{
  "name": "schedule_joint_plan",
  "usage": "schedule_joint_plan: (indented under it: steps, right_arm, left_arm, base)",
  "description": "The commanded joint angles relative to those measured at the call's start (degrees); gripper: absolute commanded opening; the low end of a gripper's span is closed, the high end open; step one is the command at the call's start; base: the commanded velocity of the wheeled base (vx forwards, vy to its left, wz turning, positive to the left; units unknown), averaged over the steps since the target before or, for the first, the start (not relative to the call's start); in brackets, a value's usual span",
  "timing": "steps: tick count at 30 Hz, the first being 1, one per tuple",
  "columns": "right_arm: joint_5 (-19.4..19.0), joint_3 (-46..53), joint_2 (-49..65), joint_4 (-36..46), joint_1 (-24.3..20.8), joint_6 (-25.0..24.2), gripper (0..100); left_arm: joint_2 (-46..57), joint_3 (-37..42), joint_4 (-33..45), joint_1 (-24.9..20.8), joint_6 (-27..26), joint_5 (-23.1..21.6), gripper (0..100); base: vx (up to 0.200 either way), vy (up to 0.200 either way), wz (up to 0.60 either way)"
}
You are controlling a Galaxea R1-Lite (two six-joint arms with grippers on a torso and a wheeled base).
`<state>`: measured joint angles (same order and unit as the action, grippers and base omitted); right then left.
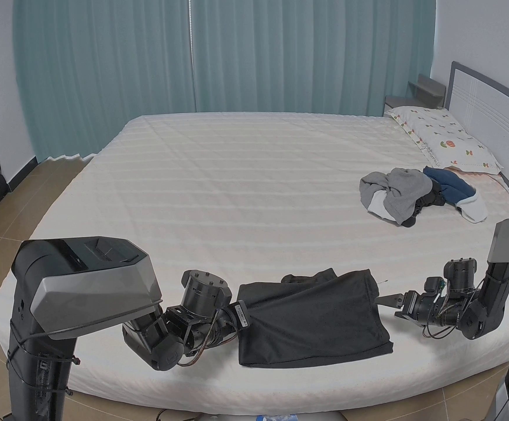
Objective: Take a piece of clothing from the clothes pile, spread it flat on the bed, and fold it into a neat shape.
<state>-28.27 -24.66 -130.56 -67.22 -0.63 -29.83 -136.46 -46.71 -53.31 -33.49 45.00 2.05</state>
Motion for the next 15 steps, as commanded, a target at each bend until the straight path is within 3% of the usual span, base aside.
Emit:
schedule_joint_plan:
  steps: [1,15]
  right_arm:
    - [0.0,-0.2,-0.2,0.0,-0.5,-1.1,100]
    - [0.1,-0.2,-0.2,0.0,-0.6,-1.6,100]
  left_arm:
    - [0.0,0.0,0.0,0.0,0.0,0.1,0]
    - [0.0,0.9,0.2,-0.2,-1.4,0.1,0]
  base:
    - [0.000,0.200,0.00]
    - [0.000,0.200,0.00]
